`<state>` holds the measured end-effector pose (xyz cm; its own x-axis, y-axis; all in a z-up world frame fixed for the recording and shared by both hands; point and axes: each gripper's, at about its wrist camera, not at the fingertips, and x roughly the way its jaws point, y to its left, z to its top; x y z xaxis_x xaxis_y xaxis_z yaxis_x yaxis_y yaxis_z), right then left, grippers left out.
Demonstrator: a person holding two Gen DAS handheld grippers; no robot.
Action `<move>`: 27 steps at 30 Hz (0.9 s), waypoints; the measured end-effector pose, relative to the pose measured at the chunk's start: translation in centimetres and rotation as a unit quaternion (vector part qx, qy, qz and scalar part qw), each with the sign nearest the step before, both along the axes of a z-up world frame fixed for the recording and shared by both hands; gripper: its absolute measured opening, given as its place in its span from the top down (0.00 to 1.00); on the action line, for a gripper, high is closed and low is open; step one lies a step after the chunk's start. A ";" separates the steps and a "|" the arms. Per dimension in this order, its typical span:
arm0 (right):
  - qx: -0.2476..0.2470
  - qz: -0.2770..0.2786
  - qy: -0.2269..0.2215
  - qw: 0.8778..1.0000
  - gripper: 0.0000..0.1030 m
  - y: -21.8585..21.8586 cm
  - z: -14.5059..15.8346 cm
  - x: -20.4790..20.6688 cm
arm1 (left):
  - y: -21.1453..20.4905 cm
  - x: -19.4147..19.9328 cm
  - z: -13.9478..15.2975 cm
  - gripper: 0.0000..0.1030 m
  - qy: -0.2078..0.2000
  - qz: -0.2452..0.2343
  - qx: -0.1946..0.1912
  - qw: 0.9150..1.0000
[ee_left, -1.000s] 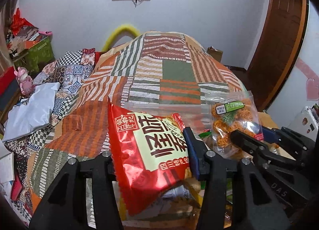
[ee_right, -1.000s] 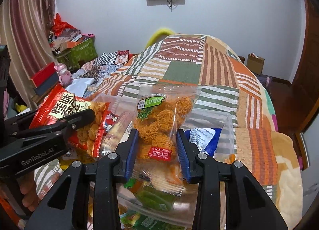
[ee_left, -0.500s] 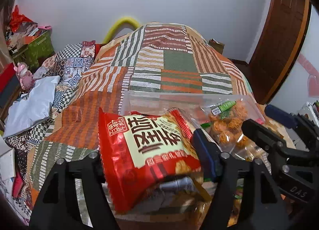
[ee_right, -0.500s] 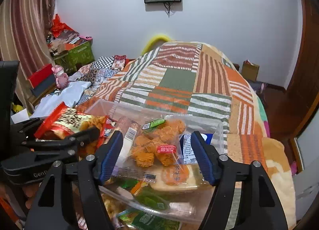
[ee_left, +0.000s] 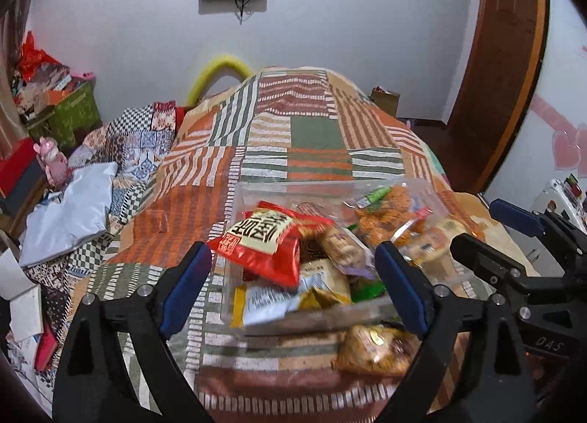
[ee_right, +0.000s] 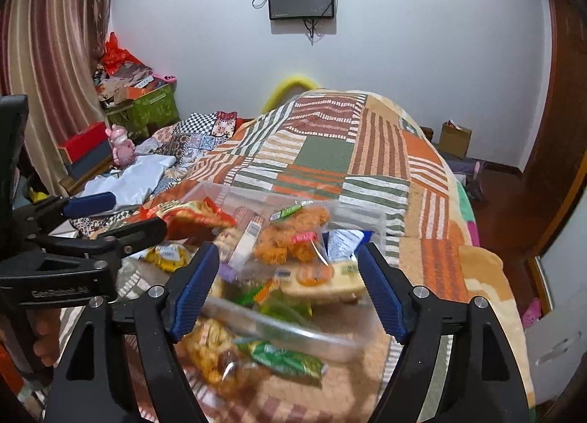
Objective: Organize snacks
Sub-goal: 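Carry the red snack bag and orange puff bag into the clear box, open both tools, then grasp the peanut-cake pack with the left tool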
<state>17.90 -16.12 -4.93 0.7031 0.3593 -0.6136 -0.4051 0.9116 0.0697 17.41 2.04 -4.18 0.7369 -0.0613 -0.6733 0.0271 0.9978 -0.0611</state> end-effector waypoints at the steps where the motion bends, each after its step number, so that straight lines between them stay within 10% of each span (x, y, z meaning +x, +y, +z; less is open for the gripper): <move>1: 0.000 -0.001 0.000 1.000 0.23 -0.3 0.0 -0.3 | -0.2 -0.4 0.1 0.09 -0.001 -0.003 0.003 1.000; 27: -0.012 0.003 0.142 0.990 0.25 -1.8 -8.6 0.1 | -2.1 -3.5 -8.6 0.04 0.104 -0.049 -0.002 0.993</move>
